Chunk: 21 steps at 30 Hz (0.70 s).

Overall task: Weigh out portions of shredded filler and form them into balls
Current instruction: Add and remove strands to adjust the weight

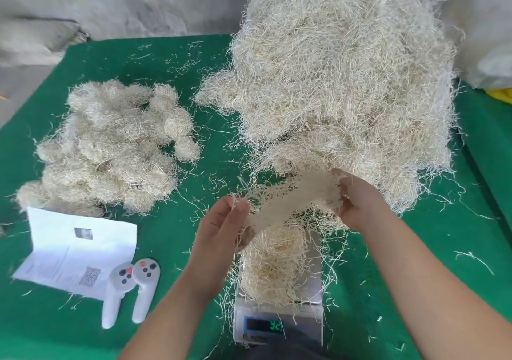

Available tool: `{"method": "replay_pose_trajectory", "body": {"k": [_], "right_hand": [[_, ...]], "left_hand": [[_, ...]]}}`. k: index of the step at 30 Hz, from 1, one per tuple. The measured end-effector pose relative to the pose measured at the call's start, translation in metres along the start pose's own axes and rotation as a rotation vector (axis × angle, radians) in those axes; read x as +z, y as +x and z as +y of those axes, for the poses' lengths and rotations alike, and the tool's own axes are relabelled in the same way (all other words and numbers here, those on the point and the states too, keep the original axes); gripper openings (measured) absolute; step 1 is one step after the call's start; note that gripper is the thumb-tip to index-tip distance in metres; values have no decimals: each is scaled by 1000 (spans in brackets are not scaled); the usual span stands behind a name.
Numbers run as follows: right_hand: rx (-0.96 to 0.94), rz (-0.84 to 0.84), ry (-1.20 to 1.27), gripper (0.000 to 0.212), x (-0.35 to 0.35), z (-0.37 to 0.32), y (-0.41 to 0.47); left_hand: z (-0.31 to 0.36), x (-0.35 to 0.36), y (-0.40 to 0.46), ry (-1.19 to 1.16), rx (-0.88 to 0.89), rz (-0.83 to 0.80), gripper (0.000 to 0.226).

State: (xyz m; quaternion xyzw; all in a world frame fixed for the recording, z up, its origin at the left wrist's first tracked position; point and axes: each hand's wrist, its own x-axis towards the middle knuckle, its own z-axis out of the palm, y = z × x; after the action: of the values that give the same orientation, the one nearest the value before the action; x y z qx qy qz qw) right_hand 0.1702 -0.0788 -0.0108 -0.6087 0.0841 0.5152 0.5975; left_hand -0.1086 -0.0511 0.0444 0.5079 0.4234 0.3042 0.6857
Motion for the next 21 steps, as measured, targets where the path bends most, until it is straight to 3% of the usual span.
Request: {"method": "replay_pose_trajectory", "body": {"k": [5, 7, 9, 11, 12, 14, 18, 21], "right_hand": [[70, 75, 242, 25, -16, -17, -2], [67, 63, 327, 22, -18, -31, -3], [37, 25, 364, 15, -12, -43, -5], [24, 3, 413, 11, -2, -52, -10], [15, 8, 447, 11, 2, -56, -13], [-2, 26, 499, 12, 2, -62, -16], [-50, 69, 608, 21, -16, -73, -15], [-94, 151, 394, 20, -24, -74, -6]], "left_hand": [[-7, -29, 2, 261, -12, 67, 39], [-8, -46, 6, 640, -44, -22, 41], [-17, -58, 6, 1188, -117, -146, 49], [-30, -64, 9, 1438, -177, -148, 46], [-37, -67, 12, 1440, -191, -115, 32], [-45, -73, 20, 1335, -225, -18, 33], [-61, -96, 28, 596, -299, 422, 37], [-64, -111, 31, 289, -297, 591, 29]]}}
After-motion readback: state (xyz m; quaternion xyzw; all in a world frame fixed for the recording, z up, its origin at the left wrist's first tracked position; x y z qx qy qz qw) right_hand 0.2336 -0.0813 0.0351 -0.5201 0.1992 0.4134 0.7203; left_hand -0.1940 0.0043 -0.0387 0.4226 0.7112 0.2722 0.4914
